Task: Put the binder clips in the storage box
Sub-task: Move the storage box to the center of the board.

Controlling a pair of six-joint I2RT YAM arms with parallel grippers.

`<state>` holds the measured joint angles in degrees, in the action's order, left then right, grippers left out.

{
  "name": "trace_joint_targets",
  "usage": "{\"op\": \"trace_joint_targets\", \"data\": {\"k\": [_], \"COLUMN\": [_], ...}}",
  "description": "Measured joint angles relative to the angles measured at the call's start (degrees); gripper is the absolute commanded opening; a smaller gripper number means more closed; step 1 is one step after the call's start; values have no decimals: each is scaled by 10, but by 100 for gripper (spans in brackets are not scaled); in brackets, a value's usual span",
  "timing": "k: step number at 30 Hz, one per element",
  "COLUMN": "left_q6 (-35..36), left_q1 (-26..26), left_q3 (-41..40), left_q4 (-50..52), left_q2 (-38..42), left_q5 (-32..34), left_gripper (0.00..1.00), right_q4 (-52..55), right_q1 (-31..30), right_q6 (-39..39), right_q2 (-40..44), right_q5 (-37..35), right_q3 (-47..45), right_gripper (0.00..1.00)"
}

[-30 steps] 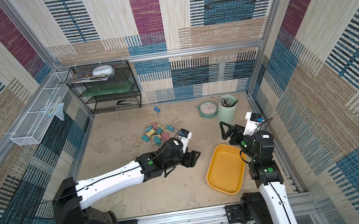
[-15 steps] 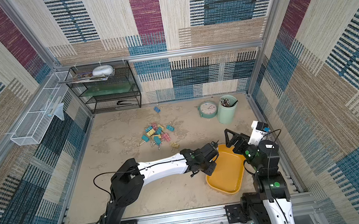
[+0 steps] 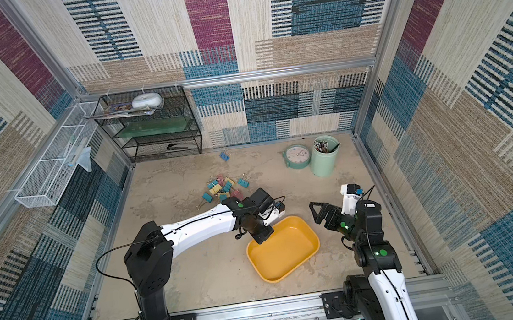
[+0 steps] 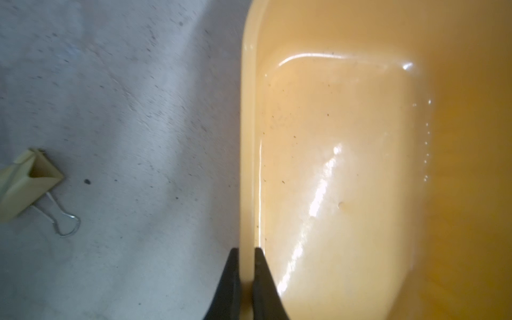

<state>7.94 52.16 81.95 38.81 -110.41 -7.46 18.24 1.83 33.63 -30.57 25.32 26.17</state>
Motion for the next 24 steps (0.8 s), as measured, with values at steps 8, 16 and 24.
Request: {"op": "trace_joint_targets", "data": {"k": [8, 16, 24], "left_q6": [106, 189, 95], "left_q1": [-77, -78, -78], "left_q3": [-101, -120, -137], "left_q4": [-31, -25, -104], "left_q2": [63, 82, 198], "left_q5": [-46, -83, -75], "left_gripper": [17, 54, 99], "right_q4": [-12, -38, -106], "right_q1": [-16, -154, -276], "right_q6": [12, 23, 21], "right_q2": [-16, -92, -245], "right_q5": [28, -9, -99], "right_q3": [-63, -76, -61], "right_gripper": [91, 90, 61]}}
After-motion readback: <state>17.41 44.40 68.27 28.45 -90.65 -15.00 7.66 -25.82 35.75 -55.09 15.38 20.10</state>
